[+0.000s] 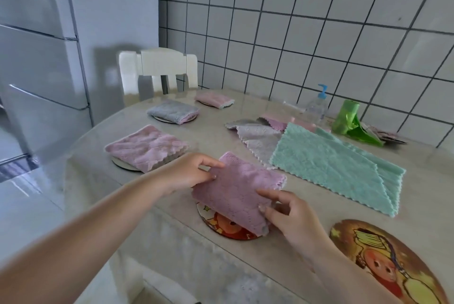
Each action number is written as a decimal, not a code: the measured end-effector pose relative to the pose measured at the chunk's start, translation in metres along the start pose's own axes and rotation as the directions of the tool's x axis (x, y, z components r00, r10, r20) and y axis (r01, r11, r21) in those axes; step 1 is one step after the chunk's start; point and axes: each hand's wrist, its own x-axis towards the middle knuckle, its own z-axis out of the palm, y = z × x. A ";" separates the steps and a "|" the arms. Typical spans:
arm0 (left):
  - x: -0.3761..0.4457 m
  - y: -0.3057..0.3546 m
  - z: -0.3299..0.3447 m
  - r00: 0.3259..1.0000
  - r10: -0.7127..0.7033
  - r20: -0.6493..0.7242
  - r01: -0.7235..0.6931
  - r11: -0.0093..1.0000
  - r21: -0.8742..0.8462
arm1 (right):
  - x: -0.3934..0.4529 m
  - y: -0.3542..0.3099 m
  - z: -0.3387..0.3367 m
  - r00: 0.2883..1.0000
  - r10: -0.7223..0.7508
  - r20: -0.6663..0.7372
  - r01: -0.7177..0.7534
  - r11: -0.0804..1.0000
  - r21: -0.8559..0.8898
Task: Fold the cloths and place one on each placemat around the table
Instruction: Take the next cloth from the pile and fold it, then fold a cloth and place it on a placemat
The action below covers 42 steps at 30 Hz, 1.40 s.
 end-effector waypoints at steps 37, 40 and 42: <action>0.013 0.026 0.049 0.962 0.242 0.125 -0.255 0.645 0.720 | 0.008 0.011 -0.038 0.969 0.074 0.236 0.163 0.529 -0.833; 0.027 0.040 0.058 0.934 0.341 0.106 -0.322 0.676 0.663 | 0.013 0.028 -0.082 0.988 0.125 0.095 0.017 0.519 -0.855; 0.042 0.049 0.071 0.929 0.347 0.126 -0.342 0.682 0.646 | 0.013 0.041 -0.114 0.981 0.193 -0.015 -0.105 0.467 -0.878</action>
